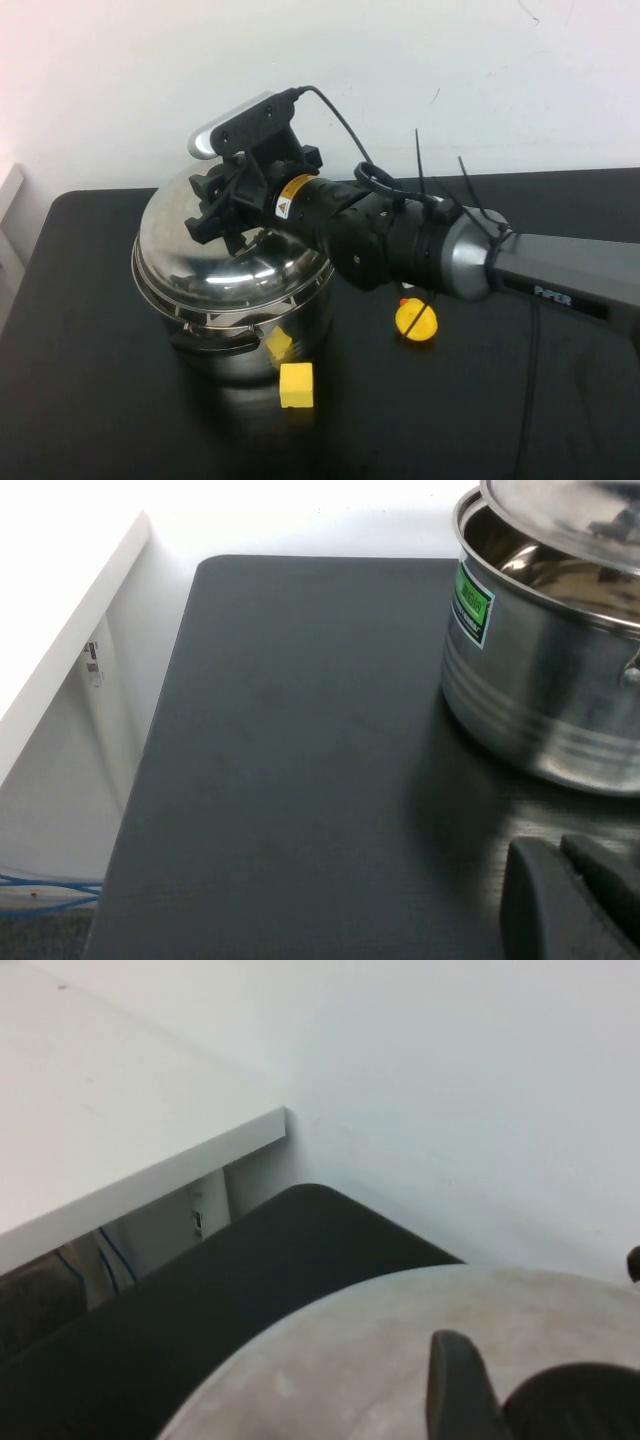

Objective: Cover the pot
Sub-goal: Place the pot lid on the pot

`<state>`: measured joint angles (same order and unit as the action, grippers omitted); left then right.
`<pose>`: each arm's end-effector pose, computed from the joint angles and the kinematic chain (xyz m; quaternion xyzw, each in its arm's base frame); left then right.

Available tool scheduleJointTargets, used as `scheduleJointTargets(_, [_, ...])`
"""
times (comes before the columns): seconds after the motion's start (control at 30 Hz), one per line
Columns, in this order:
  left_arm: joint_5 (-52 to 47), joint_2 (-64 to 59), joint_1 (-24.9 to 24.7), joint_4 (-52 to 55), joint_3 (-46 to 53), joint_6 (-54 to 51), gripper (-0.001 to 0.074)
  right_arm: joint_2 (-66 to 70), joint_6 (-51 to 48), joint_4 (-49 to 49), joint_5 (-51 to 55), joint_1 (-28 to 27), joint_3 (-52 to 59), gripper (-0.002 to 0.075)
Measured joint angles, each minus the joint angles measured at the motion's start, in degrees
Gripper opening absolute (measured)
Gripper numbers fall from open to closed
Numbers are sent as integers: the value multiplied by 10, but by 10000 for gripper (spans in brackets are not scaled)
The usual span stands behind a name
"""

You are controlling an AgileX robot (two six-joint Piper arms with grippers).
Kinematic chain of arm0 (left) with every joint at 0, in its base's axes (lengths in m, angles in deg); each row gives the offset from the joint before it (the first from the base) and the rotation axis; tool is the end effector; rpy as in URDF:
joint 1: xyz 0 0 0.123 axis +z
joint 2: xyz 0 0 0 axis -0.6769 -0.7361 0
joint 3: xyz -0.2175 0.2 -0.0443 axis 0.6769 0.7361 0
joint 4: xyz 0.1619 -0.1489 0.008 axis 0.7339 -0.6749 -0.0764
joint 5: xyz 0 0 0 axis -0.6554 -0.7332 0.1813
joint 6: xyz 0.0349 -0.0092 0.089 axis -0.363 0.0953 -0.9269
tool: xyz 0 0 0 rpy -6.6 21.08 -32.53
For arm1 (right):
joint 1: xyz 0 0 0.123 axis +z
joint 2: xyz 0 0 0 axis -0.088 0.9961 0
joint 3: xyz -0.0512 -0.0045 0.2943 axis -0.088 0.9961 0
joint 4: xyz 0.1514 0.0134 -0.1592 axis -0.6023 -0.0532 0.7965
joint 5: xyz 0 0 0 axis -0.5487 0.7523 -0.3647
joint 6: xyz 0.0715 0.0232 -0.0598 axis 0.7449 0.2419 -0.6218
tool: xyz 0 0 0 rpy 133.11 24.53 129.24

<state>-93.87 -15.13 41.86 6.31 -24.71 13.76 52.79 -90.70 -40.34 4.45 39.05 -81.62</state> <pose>0.0120 -0.0025 0.1791 -0.0248 0.7859 -0.0424 0.6164 0.3651 0.3523 0.2565 -0.2985 0.7148 0.2239 0.5916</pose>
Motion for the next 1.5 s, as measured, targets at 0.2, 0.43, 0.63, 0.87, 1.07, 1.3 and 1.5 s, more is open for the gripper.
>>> scheduleJointTargets(0.2, [0, 0, 0, -1, 0, 0, -1, 23, 19, -1, 1, 0, -17, 334])
scheduleJointTargets(0.43, [0, 0, 0, -1, 0, 0, -1, 29, 21, -1, 1, 0, -25, 334])
scheduleJointTargets(0.63, [0, 0, 0, -1, 0, 0, -1, 29, 21, -1, 1, 0, -25, 334])
scheduleJointTargets(0.87, [0, 0, 0, -1, 0, 0, -1, 29, 21, -1, 1, 0, -25, 334])
scheduleJointTargets(1.07, [-1, 0, 0, -1, 0, 0, -1, 42, 21, -1, -6, 0, -27, 334])
scheduleJointTargets(1.3, [-1, 0, 0, -1, 0, -1, -1, 51, 21, -1, -11, 0, -27, 334])
scheduleJointTargets(1.5, [-1, 0, 0, -1, 0, -1, -1, 51, 23, -1, -13, 0, -27, 334])
